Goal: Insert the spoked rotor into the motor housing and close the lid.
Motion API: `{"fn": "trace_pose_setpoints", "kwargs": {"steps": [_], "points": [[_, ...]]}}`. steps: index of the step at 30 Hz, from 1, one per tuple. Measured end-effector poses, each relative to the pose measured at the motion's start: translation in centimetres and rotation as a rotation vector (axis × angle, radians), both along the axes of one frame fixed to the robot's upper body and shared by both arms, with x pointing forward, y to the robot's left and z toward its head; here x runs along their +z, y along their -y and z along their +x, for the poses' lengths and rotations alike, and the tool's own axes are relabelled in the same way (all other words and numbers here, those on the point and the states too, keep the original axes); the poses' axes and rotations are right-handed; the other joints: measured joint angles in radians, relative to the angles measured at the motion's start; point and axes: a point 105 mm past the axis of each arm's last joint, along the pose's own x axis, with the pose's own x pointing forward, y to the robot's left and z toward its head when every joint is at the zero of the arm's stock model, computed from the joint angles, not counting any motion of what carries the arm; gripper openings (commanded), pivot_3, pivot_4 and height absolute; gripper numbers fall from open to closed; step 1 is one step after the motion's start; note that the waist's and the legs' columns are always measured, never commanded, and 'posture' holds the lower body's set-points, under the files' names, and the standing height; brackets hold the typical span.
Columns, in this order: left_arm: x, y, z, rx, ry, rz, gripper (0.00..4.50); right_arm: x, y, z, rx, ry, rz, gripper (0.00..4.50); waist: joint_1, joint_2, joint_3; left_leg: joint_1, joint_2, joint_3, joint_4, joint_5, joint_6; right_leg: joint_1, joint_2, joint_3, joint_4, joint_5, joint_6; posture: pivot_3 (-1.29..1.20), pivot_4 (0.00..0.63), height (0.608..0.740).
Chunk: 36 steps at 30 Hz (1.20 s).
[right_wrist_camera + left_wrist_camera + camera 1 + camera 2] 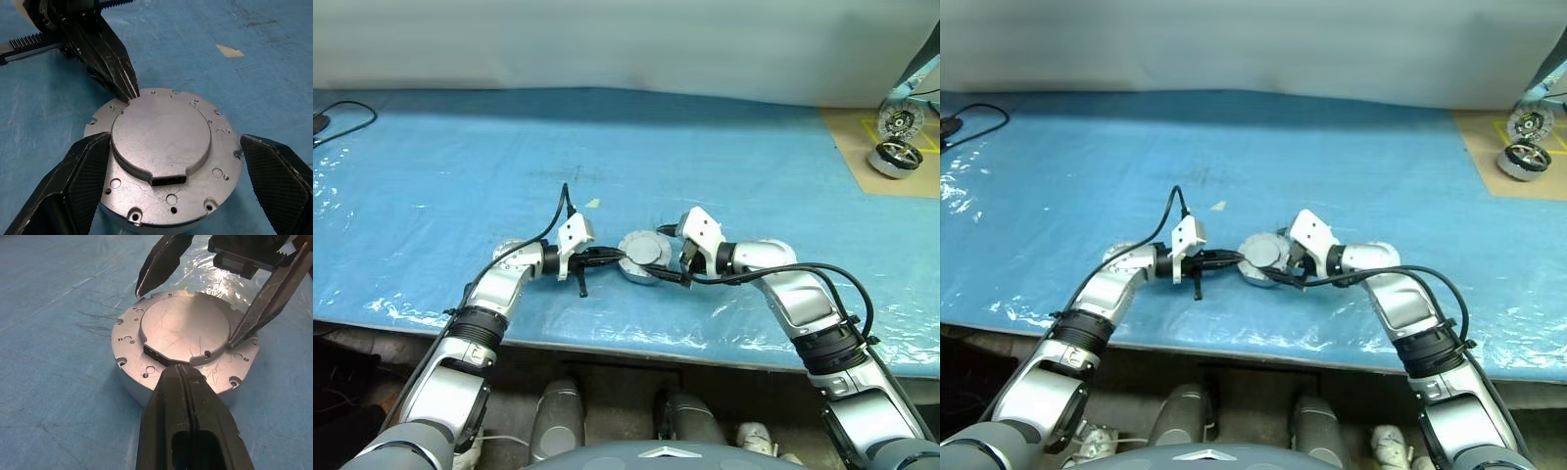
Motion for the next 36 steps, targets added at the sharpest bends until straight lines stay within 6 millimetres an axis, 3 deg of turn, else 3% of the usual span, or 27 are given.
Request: {"fn": "trace_pose_setpoints", "kwargs": {"steps": [5,9,12,16,19,23,30,36], "points": [[0.0,0.0,0.0,-0.003,0.0,0.0,0.0,4.1,1.3,0.3,-0.09,-0.062,0.301,4.46,0.001,0.0,0.0,0.0,0.0,0.0,0.0,0.0,0.0,0.0,0.0,0.0,0.0,0.0,0.0,0.0,0.15,0.74],[0.0,0.0,0.0,-0.003,-0.005,0.001,0.0,5.1,3.0,0.0,-0.156,-0.186,0.461,4.46,0.002,0.0,0.0,0.0,0.0,0.0,0.0,0.0,0.0,0.0,0.0,-0.001,0.0,0.0,0.0,0.0,0.15,0.74],[-0.1,-0.1,0.0,-0.001,-0.005,0.004,0.0,3.2,5.0,0.0,-0.269,-0.351,0.531,4.46,0.002,0.0,0.0,0.0,0.0,0.0,0.0,0.001,-0.002,0.0,0.0,-0.001,0.0,0.0,0.0,0.0,0.15,0.74],[-0.1,-0.2,-0.1,-0.003,-0.004,0.005,0.0,-1.3,6.7,-1.1,-0.398,-0.628,0.591,4.46,0.003,0.001,0.0,0.0,0.0,0.0,0.0,0.002,-0.004,0.0,0.0,-0.001,0.0,0.0,0.0,0.0,0.15,0.74],[0.0,-0.2,-0.1,-0.007,-0.004,0.007,0.0,-3.2,6.0,-2.7,-0.397,-0.749,0.619,4.46,0.004,0.002,0.001,0.0,0.0,0.0,0.0,0.002,-0.004,0.0,0.0,-0.002,0.0,0.0,0.0,0.0,0.15,0.74],[0.0,-0.2,-0.1,-0.014,-0.005,0.01,0.0,-3.2,5.4,-2.9,-0.382,-0.753,0.634,4.46,0.002,0.003,0.001,0.0,0.0,0.0,0.0,0.002,-0.004,0.0,0.0,-0.001,0.0,0.0,0.0,0.0,0.15,0.74],[-0.1,-0.6,-0.2,-0.025,-0.009,0.023,0.0,-1.9,2.2,-2.2,-0.308,-0.742,0.71,4.46,0.002,0.003,0.001,0.0,0.0,0.0,-0.001,0.002,-0.004,-0.001,0.0,-0.001,0.0,0.0,0.0,0.0,0.15,0.74],[-0.3,-1.2,-0.1,-0.013,-0.016,0.04,0.0,-2.0,0.4,-1.9,-0.284,-0.741,0.721,4.46,0.001,0.003,0.001,-0.001,0.0,0.0,-0.001,0.002,-0.004,-0.001,0.0,-0.001,0.0,0.0,0.0,0.0,0.15,0.74]]}}
